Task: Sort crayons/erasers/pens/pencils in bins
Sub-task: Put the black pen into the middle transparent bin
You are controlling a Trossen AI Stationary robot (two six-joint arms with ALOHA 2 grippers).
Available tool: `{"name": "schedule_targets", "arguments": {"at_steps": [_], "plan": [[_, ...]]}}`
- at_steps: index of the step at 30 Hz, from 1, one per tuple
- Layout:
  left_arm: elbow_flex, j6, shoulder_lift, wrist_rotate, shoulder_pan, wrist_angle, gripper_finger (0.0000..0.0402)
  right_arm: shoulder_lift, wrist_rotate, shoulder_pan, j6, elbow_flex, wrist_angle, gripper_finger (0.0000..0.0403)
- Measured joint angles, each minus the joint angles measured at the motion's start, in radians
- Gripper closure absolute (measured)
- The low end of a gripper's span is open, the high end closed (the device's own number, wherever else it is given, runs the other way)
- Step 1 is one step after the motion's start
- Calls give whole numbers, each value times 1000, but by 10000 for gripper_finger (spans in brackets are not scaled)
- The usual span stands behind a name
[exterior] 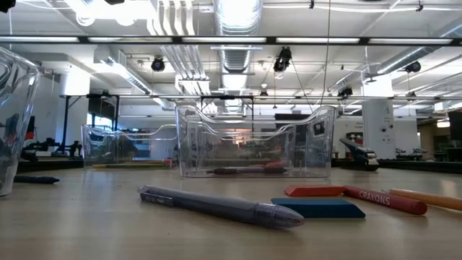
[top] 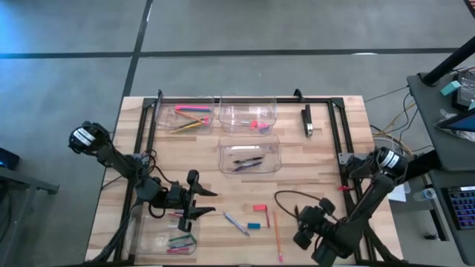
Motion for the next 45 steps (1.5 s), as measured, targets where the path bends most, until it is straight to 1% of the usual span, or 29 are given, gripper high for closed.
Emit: {"name": "schedule_targets", "arguments": {"at_steps": [4,8,12,18,21,24,28,33,35,37,45], "plan": [[0,0,0,0,0,-1,222,-2,-15,0,40,-61,11,205],[0,0,0,0,0,-2,222,-3,-66,-2,73,-117,39,175],[0,0,0,0,0,-2,222,-5,-89,-13,73,-181,158,138],[0,-9,0,0,2,-4,222,-24,-89,-37,72,-289,299,89],[0,-23,0,0,2,-10,222,-47,-89,-47,66,-344,360,76],[0,-23,0,0,2,-12,222,-49,-96,-56,23,-383,421,73],[0,-23,0,-1,2,-13,222,-15,-136,-70,-39,-386,430,77],[0,-24,0,-2,2,-28,222,11,-160,-73,-56,-378,420,79],[0,-25,0,-2,3,-27,222,12,-163,-73,-60,-374,413,89],[0,-25,0,-2,3,-28,222,11,-167,-73,-65,-372,413,111],[0,-48,0,-2,4,-28,222,8,-186,-73,-75,-372,425,237]]}}
